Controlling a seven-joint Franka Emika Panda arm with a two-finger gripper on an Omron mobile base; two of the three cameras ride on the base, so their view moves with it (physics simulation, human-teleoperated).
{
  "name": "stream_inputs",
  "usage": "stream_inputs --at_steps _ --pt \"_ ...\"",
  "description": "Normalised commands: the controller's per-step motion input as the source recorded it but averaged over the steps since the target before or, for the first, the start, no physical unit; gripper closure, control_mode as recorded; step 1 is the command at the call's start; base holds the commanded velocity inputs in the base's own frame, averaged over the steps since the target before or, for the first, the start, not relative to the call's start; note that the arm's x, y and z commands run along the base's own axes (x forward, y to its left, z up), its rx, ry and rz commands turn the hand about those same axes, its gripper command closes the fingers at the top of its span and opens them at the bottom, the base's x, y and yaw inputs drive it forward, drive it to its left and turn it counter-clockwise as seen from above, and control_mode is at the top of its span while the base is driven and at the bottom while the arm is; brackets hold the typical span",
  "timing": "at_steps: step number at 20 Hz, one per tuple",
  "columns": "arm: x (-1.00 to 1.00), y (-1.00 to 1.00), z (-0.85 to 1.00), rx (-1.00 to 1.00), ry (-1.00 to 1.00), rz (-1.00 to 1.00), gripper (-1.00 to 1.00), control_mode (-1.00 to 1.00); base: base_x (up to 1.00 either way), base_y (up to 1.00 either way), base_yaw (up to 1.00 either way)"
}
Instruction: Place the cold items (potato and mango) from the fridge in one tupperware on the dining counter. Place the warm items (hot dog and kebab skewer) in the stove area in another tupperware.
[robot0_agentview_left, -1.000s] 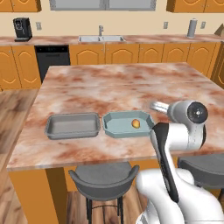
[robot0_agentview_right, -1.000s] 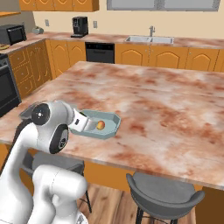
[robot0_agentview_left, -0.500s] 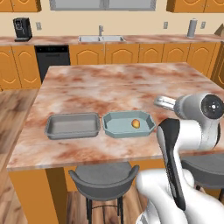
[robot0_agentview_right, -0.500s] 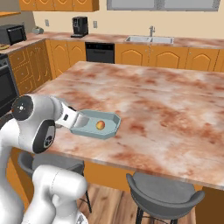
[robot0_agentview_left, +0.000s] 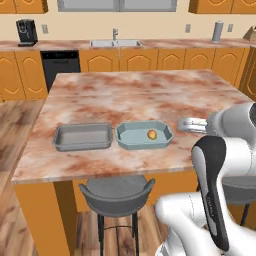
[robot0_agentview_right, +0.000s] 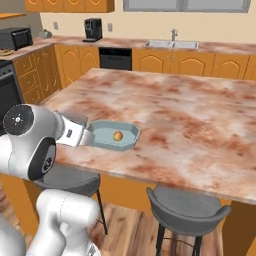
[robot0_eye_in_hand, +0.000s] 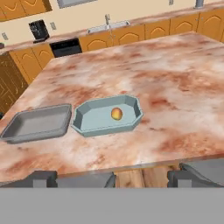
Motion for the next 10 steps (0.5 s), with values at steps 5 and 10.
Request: stream_inputs --at_steps 5,10 --pt "0.00 0.00 0.00 0.00 0.00 0.00 -1.00 1.00 -0.62 -0.42 -0.49" --pt "0.00 0.00 0.00 0.00 0.00 0.00 -1.00 1.00 -0.35 -0.22 -0.71"
